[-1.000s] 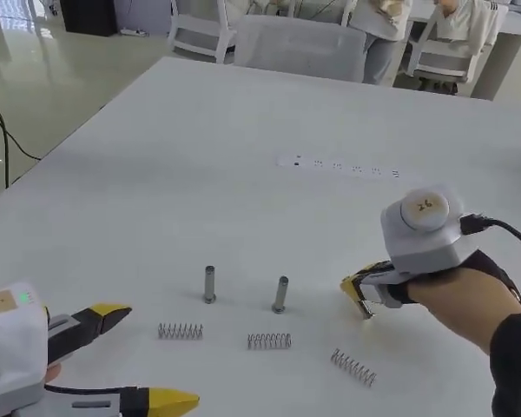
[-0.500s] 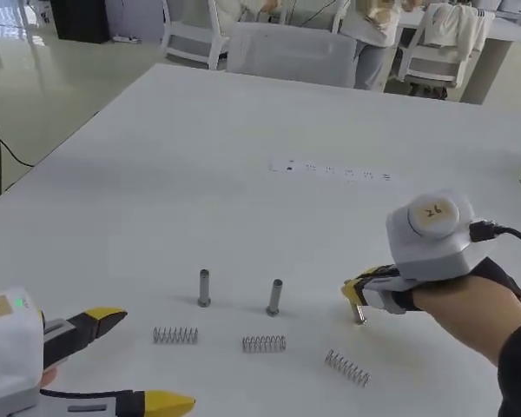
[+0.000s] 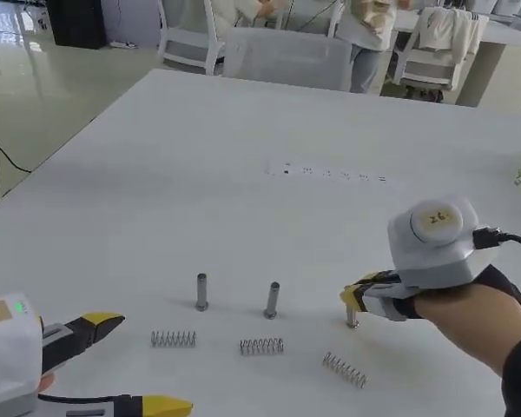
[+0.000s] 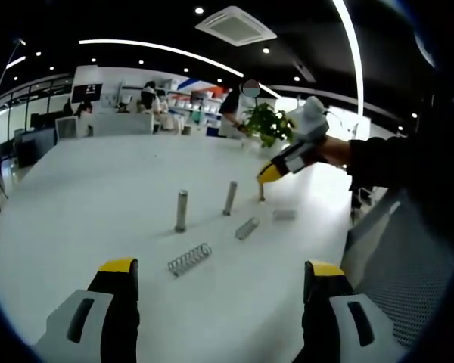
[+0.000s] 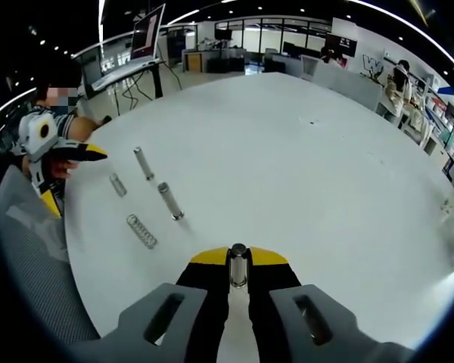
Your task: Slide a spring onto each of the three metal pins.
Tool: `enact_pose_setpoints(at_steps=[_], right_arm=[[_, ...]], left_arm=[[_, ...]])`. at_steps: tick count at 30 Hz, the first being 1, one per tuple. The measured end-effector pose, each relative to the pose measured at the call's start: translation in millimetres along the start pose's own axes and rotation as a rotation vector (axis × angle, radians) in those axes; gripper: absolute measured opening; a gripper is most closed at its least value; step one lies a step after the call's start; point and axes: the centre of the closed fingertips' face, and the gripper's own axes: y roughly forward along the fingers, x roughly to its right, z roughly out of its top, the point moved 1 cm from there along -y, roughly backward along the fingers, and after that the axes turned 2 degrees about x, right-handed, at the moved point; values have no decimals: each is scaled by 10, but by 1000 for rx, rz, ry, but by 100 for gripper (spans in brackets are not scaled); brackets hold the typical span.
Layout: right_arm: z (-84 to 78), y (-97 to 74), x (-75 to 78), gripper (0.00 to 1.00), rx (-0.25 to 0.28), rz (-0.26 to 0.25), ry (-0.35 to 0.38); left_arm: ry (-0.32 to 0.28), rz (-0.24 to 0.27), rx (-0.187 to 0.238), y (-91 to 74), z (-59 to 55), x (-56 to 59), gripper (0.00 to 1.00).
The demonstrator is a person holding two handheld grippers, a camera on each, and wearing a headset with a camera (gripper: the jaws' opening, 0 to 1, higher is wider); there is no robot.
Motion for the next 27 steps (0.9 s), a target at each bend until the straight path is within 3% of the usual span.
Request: enact_pose_setpoints(at_steps=[27], right_arm=[[-34, -36, 7, 5, 14, 1, 0]], left_arm=[[6, 6, -9, -9, -12, -6, 86]])
